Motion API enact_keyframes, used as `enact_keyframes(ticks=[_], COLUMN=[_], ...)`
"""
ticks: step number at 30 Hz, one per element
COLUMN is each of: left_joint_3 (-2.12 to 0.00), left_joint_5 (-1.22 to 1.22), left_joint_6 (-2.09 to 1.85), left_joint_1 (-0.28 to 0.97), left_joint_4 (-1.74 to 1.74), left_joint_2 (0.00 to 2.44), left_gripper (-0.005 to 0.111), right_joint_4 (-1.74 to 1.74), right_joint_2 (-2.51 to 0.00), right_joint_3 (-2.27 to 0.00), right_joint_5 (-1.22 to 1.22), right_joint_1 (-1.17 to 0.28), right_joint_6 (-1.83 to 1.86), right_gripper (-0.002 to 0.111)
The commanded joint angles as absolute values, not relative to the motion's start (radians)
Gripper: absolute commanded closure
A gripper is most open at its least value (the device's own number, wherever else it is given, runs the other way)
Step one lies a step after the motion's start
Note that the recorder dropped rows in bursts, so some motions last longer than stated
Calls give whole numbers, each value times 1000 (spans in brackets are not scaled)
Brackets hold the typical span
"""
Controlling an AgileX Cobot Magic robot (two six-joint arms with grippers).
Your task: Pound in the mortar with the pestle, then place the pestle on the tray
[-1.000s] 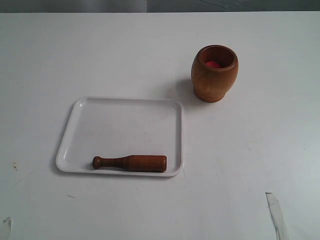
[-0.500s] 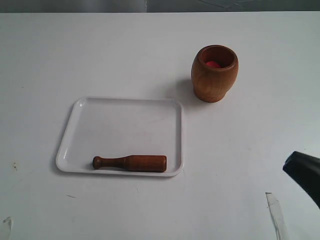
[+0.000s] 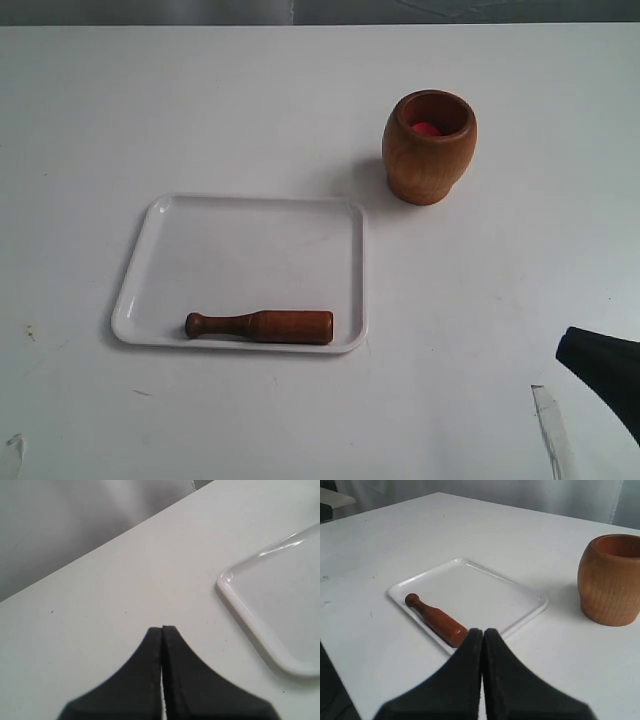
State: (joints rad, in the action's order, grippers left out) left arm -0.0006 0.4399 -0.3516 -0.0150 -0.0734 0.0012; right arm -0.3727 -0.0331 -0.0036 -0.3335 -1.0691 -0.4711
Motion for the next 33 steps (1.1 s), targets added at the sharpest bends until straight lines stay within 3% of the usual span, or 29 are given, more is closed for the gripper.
enact_keyframes(ticks=[1, 8, 21, 25, 33], left_joint_3=[0, 0, 0, 0, 0], left_joint_5=[437, 437, 437, 437, 437], left_joint_6=[-343, -343, -343, -343, -343], left_joint_1=[-7, -7, -7, -7, -7], left_joint_4=[-66, -66, -66, -66, -66], left_joint_2=[0, 0, 0, 0, 0], left_gripper=[107, 107, 107, 107, 107], right_joint_4=[-404, -404, -400, -260, -165], right_joint_2=[-29, -10, 0, 0, 0], right_joint_3=[0, 0, 0, 0, 0], right_joint_5=[-346, -347, -315, -303, -315], right_joint_1=[-1070, -942, -148, 26, 108], right_joint_6=[-485, -487, -516, -556, -556], right_gripper=[108, 108, 108, 108, 108])
